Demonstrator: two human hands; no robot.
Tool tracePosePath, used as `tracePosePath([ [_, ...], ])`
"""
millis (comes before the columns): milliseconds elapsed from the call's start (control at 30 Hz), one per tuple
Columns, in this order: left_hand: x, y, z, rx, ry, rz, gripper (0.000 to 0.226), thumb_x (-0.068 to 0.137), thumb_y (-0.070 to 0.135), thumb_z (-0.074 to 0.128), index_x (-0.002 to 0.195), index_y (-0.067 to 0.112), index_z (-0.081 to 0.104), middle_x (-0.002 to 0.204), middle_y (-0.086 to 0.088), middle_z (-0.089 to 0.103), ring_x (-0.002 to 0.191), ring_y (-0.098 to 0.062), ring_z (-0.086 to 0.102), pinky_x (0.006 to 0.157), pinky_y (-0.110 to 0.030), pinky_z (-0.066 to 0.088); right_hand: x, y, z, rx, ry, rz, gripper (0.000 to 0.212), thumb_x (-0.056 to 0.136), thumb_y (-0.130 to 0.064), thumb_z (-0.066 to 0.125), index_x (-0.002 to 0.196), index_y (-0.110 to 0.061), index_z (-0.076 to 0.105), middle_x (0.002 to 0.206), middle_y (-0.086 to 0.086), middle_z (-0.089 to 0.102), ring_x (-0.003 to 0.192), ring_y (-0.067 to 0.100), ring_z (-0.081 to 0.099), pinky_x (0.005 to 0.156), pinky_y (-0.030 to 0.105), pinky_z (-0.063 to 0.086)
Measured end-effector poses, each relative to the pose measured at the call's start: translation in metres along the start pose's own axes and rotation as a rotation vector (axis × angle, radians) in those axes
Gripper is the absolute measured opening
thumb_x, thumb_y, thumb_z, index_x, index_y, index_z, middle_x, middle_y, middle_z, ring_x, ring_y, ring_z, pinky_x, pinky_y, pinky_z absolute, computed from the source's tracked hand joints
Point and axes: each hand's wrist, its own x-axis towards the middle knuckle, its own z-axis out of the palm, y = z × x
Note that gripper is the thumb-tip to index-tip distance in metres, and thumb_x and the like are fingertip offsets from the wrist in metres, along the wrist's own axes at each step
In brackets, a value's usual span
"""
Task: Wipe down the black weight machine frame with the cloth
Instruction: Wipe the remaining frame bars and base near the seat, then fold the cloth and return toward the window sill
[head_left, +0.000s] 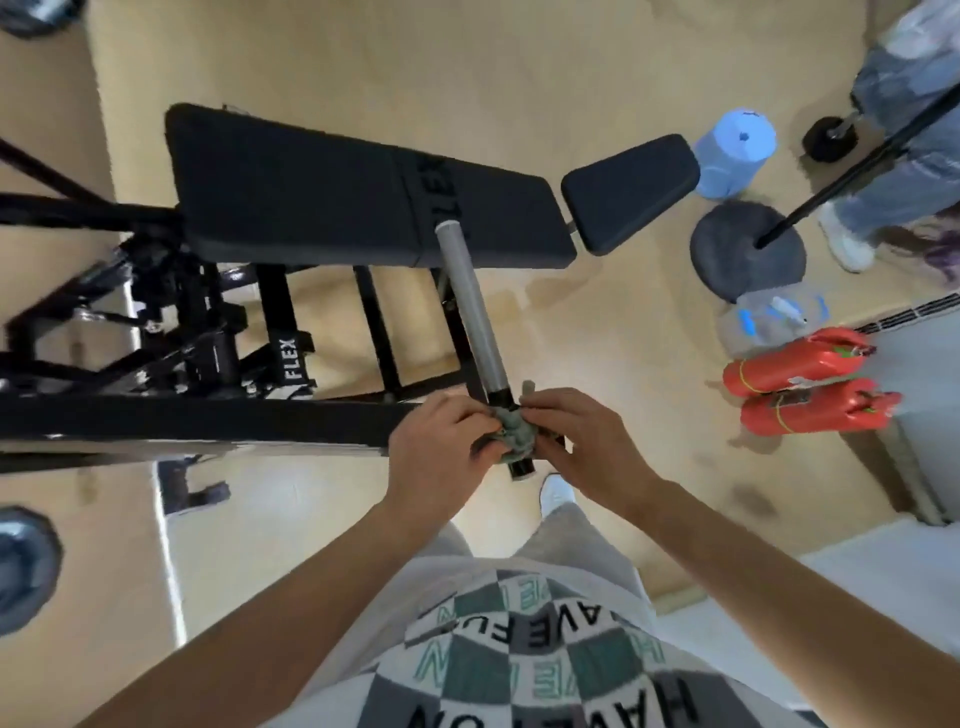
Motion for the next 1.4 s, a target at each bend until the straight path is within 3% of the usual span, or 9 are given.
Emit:
tracePosePath([
  [200, -0.03, 0.017, -0.006, 0.149, 0.182, -0.275, 0.013, 0.076, 0.024, 0.088, 0.087, 0.021, 0.081, 0.094, 0.008, 0.075, 0.086, -0.015, 0.065, 0.071, -0.029, 0.055, 0.038, 0.007, 0.005, 0.086, -0.212, -0.282, 0.03, 0.082, -0.005, 0.081, 0.111, -0.006, 0.076, 0.117, 0.009, 0.072, 0.103, 0.025, 0.066, 0.09, 0.037, 0.057],
  [433, -0.062, -0.007, -0.029, 0.237, 0.449, -0.487, 0.007, 0.083, 0.016, 0.083, 0.089, 0.014, 0.08, 0.101, 0.0, 0.075, 0.088, -0.021, 0.069, 0.073, -0.03, 0.057, 0.093, -0.043, 0.042, 0.16, -0.376, -0.377, 0.036, 0.083, -0.006, 0.078, 0.119, -0.006, 0.072, 0.122, 0.009, 0.071, 0.111, 0.027, 0.067, 0.098, 0.039, 0.054],
  [633, -0.076, -0.045, -0.056, -0.078, 0.727, -0.858, 0.02, 0.083, 0.004, 0.082, 0.103, 0.007, 0.078, 0.106, -0.004, 0.068, 0.089, -0.014, 0.069, 0.08, -0.025, 0.06, 0.135, -0.103, 0.086, 0.225, -0.466, -0.395, 0.038, 0.085, -0.005, 0.076, 0.122, -0.003, 0.068, 0.117, 0.01, 0.071, 0.107, 0.025, 0.068, 0.095, 0.035, 0.056],
  [833, -0.075, -0.092, -0.095, -0.384, 0.964, -1.221, 0.017, 0.086, 0.01, 0.079, 0.097, 0.022, 0.074, 0.103, 0.005, 0.07, 0.087, -0.005, 0.071, 0.08, -0.018, 0.058, 0.193, -0.158, 0.136, 0.231, -0.565, -0.409, 0.031, 0.092, -0.015, 0.071, 0.122, -0.013, 0.062, 0.108, -0.002, 0.072, 0.099, 0.011, 0.068, 0.088, 0.03, 0.056],
  [1067, -0.086, -0.158, -0.139, -0.43, 1.116, -1.282, 0.013, 0.088, 0.02, 0.074, 0.101, 0.019, 0.076, 0.104, 0.01, 0.075, 0.092, -0.006, 0.072, 0.085, -0.03, 0.061, 0.246, -0.212, 0.186, 0.286, -0.642, -0.503, 0.036, 0.09, -0.01, 0.073, 0.125, -0.011, 0.066, 0.113, -0.001, 0.073, 0.102, 0.01, 0.068, 0.092, 0.028, 0.056],
  [1300, -0.088, -0.166, -0.14, -0.401, 1.145, -1.217, 0.029, 0.091, 0.009, 0.073, 0.118, 0.019, 0.068, 0.111, 0.009, 0.069, 0.096, 0.002, 0.068, 0.084, -0.016, 0.056, 0.263, -0.229, 0.209, 0.25, -0.646, -0.619, 0.042, 0.086, -0.004, 0.073, 0.127, -0.01, 0.066, 0.116, 0.001, 0.066, 0.102, 0.007, 0.061, 0.092, 0.02, 0.052],
  [1400, -0.086, -0.15, -0.121, -0.389, 1.136, -1.175, 0.034, 0.091, 0.007, 0.072, 0.123, 0.017, 0.067, 0.114, 0.009, 0.068, 0.1, -0.003, 0.069, 0.089, -0.018, 0.055, 0.26, -0.213, 0.2, 0.224, -0.694, -0.647, 0.046, 0.088, -0.006, 0.07, 0.134, -0.015, 0.063, 0.113, 0.0, 0.062, 0.102, 0.009, 0.06, 0.091, 0.02, 0.051],
])
